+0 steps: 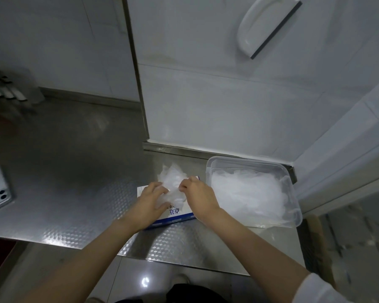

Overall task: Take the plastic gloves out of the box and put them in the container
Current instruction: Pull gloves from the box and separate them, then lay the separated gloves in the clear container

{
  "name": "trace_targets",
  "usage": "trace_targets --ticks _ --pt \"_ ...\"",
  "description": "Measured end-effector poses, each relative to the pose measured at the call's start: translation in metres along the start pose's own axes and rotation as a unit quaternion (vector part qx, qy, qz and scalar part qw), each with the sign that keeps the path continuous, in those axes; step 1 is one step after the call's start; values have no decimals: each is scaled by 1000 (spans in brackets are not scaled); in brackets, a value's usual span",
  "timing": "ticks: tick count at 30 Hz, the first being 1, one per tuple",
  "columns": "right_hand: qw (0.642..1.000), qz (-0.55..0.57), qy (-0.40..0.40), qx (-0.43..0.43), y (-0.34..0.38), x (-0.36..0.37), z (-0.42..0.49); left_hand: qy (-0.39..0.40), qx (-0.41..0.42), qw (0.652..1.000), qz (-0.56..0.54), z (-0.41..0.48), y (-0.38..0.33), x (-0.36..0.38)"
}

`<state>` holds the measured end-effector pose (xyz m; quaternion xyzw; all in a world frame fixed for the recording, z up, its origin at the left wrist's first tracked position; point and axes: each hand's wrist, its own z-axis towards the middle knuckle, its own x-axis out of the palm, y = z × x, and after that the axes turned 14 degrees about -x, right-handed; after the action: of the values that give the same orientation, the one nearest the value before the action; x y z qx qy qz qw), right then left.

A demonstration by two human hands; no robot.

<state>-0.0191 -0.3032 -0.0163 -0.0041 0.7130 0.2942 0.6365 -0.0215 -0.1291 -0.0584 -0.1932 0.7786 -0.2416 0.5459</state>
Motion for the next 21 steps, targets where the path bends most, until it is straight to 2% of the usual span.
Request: trace_targets --ticks 4,7,10,14,17,21 --pt "997 15 -69 -41 5 0 -10 -29 -29 998 -44 4 -4 3" --pt "996 49 -23 -66 11 9 -15 -33 -45 997 -60 7 -8 3" --pt "998 33 43 -30 10 17 -12 -32 -52 996 -65 9 -11 2" --pt "999 32 38 2 10 19 -5 -45 -20 994 -95 0 -14 -2" --pt "998 46 32 17 9 18 -5 -9 18 998 -61 -5 -11 -2" --pt "999 33 20 0 10 18 -7 -7 -46 999 -11 -1 -6 3"
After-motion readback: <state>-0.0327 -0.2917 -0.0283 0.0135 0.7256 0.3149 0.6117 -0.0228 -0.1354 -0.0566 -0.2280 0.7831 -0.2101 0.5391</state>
